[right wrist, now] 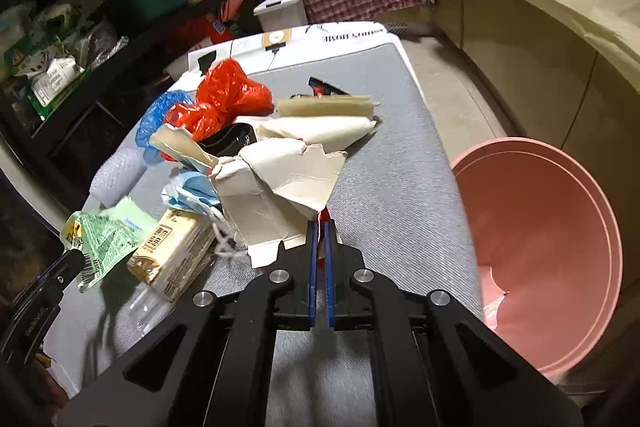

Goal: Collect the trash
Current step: 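Grasp the green snack wrapper with the left gripper while the right gripper grasps torn beige cardboard, then carry the wrapper with the left gripper while the right gripper carries the cardboard to the pink bin, then open the left gripper over the pink bin while the right gripper also opens there, then grasp the bubble wrap with the left gripper while the right gripper grasps a cream paper napkin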

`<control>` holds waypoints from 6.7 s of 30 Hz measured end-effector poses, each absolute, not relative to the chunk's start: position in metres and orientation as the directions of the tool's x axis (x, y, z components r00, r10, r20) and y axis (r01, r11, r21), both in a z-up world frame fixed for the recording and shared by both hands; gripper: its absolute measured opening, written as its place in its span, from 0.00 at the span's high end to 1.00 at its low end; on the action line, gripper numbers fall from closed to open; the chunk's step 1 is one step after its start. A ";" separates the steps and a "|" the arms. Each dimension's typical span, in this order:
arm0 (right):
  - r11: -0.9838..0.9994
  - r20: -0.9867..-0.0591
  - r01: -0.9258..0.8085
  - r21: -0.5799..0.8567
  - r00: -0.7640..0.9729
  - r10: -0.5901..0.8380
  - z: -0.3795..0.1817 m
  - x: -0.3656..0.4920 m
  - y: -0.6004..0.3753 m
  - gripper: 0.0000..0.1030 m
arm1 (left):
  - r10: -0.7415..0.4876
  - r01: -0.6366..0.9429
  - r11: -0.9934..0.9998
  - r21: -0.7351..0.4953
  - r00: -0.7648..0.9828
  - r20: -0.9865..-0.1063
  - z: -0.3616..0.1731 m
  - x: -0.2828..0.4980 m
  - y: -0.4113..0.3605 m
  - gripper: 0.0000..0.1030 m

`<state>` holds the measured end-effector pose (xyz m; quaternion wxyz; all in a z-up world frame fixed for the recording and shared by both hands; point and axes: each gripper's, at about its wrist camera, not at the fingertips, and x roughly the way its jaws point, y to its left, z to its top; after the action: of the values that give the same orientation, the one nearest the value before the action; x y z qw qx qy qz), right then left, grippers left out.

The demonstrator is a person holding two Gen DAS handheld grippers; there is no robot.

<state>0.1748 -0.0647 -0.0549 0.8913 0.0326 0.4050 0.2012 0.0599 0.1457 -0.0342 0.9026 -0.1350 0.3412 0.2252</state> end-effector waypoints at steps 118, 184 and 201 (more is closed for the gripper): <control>0.993 -0.626 0.025 0.115 0.778 0.053 -0.008 0.210 -0.276 0.58 | -0.195 0.095 0.976 -0.193 0.771 -0.606 -0.009 0.163 -0.061 0.73; 0.839 -0.720 -0.521 -0.155 0.641 0.265 -0.075 0.242 0.004 0.65 | 0.276 -0.528 0.840 -0.128 0.617 -0.737 -0.058 0.145 0.271 0.57; 0.840 -0.703 -0.523 -0.144 0.651 0.285 -0.068 0.235 -0.003 1.00 | 0.248 -0.476 0.872 -0.112 0.628 -0.737 -0.048 0.145 0.255 0.89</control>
<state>0.2345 -0.0031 -0.0684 0.8927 -0.1696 0.3511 0.2261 0.1450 0.2550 -0.0482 0.8897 -0.1500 0.3801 0.2035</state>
